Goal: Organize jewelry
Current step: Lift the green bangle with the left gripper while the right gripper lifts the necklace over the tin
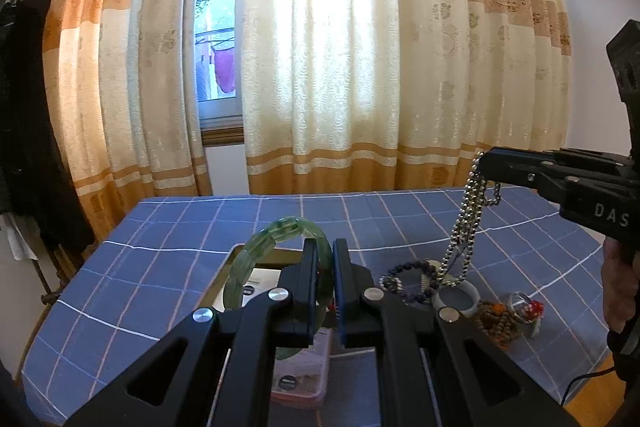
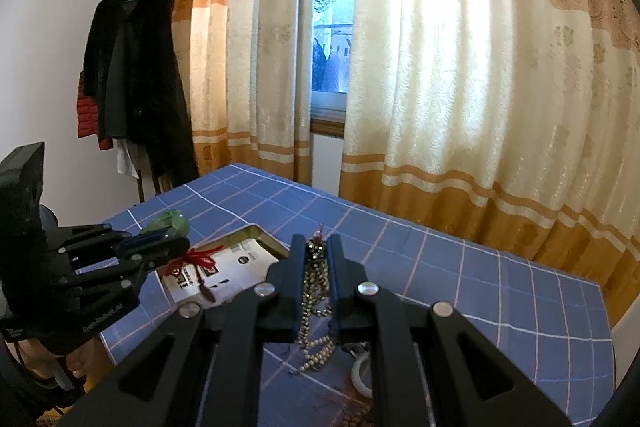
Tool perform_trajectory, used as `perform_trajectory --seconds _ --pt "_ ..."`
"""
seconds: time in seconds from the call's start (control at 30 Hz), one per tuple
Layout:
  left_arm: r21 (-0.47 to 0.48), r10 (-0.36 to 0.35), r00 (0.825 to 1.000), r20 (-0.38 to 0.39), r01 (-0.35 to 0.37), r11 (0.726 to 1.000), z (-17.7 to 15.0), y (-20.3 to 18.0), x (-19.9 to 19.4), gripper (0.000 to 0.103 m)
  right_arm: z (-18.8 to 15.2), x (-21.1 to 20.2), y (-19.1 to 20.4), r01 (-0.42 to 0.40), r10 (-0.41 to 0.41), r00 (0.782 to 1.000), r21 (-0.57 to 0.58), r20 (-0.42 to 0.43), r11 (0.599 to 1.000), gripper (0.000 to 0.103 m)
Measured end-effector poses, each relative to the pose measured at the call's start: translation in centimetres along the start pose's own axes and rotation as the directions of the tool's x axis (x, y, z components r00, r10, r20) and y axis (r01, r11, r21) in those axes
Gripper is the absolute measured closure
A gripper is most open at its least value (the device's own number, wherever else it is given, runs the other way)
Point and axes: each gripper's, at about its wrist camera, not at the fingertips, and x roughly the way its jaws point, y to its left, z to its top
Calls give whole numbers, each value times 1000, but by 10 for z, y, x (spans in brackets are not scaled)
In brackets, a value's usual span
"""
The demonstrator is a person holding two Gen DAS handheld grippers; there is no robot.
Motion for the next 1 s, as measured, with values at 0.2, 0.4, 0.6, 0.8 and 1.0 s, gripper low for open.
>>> perform_trajectory --seconds 0.2,0.4,0.6,0.8,1.0 --pt "-15 43 999 -11 -43 999 1 13 6 96 5 7 9 -32 32 999 -6 7 999 90" --pt "-28 78 996 -30 -79 996 1 23 15 96 10 16 21 -56 56 998 -22 4 998 90" --pt "-30 106 994 -39 -108 994 2 36 22 96 15 26 30 -79 79 997 -32 0 996 90" --pt "-28 133 990 -41 -134 991 8 50 29 96 19 37 39 -104 104 995 -37 -4 994 90" --pt "-26 148 988 -41 -149 989 13 64 41 96 22 52 46 -125 124 992 -40 -13 991 90"
